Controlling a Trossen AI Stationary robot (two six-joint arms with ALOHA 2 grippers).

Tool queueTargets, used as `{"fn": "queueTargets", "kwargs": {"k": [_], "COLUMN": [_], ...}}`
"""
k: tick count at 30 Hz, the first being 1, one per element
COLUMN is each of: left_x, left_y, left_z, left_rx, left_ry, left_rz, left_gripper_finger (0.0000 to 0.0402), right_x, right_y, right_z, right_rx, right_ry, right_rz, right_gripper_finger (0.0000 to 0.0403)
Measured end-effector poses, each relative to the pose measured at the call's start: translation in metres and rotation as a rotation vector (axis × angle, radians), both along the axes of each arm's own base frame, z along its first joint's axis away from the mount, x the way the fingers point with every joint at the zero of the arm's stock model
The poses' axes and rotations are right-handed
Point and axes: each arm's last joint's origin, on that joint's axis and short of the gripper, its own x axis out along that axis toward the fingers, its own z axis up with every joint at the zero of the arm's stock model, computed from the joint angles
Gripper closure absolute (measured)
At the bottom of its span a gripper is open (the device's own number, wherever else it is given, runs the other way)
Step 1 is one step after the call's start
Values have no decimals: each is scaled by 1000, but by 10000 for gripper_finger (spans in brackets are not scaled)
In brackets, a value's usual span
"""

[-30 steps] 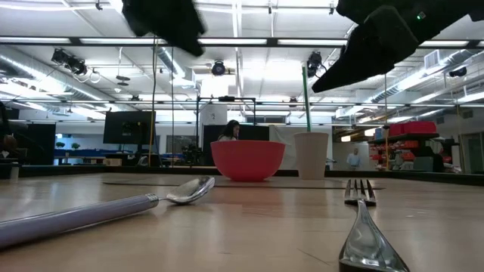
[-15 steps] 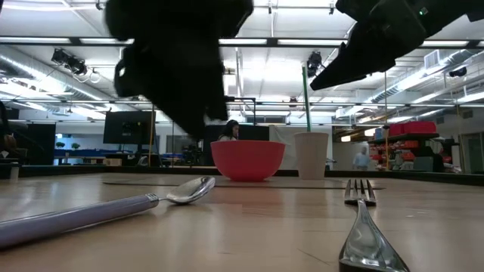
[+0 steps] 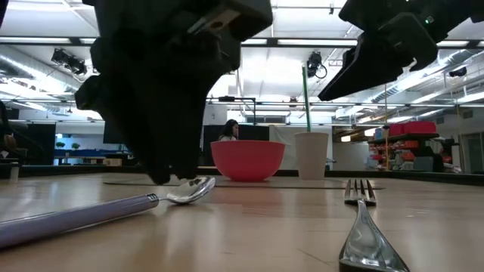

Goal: Pick & Place Utensil
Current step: Put the purple spoon into the orange bowl

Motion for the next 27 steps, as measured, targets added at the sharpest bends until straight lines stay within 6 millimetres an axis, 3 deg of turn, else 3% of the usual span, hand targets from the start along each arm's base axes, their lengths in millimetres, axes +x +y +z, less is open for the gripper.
{"fn": "queueTargets", "kwargs": {"k": [9, 15, 22, 27], "left_x": [-1, 1, 1, -6], "left_y": [3, 0, 0, 2], "left_z": [-1, -18, -19, -21], "left_rx": [48, 46, 68, 103], "left_ry": [-7, 40, 38, 103], "left_rz": [40, 9, 4, 8], "left_gripper_finger": [236, 236, 237, 256], "right_x": [-1, -1, -1, -1], "right_y": [1, 1, 1, 1], "right_z": [-1, -1, -1, -1], "right_rx": [17, 35, 36, 47], "right_ry": [10, 8, 7, 4], "right_rz": [8, 6, 6, -2], "right_gripper_finger": [234, 234, 234, 234]}}
